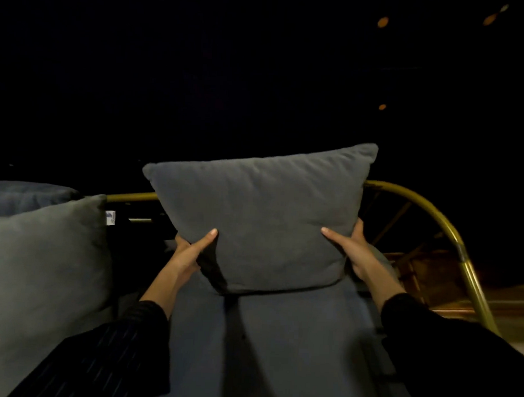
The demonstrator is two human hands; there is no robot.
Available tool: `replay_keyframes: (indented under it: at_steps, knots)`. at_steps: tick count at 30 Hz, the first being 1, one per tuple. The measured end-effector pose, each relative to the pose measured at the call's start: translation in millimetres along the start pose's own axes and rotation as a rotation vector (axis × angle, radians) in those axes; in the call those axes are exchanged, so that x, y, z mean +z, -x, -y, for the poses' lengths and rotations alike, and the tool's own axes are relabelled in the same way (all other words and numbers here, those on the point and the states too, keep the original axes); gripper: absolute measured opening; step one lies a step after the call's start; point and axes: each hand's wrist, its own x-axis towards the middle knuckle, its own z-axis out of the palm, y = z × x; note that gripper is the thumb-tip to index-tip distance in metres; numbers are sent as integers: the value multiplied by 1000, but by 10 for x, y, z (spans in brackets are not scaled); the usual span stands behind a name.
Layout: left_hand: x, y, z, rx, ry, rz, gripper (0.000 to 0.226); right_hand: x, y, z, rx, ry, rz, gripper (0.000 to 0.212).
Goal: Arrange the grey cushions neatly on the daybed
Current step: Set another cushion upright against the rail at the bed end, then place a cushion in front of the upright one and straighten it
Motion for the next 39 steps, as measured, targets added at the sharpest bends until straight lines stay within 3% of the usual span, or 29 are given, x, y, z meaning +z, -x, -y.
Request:
replay_keyframes:
  at_steps: [10,18,24,27,31,35,39]
  knots:
    - [76,-197,-54,-3,-26,-124,99,67,-85,9,-21,55,-96,89]
    - [162,-243,19,-14,-142,-103,103,112,-66,-110,42,206,-147,92]
    - [123,137,26,83,-494,-228,64,661,450,-224,95,478,-426,69]
    - [-170,440,76,157,-513,-160,46,1232,985,-597,126,659,-141,55]
    - [-1005,841,5,461,-601,-97,36,2105,1600,-917,69,703,210,57]
    - [-2215,954,-174,734,-950,-245,40,2911,1947,-816,-10,669,388,64]
    - [-3283,935,-385,807,-1080,-370,51,3616,2143,-584,-67,624,445,75]
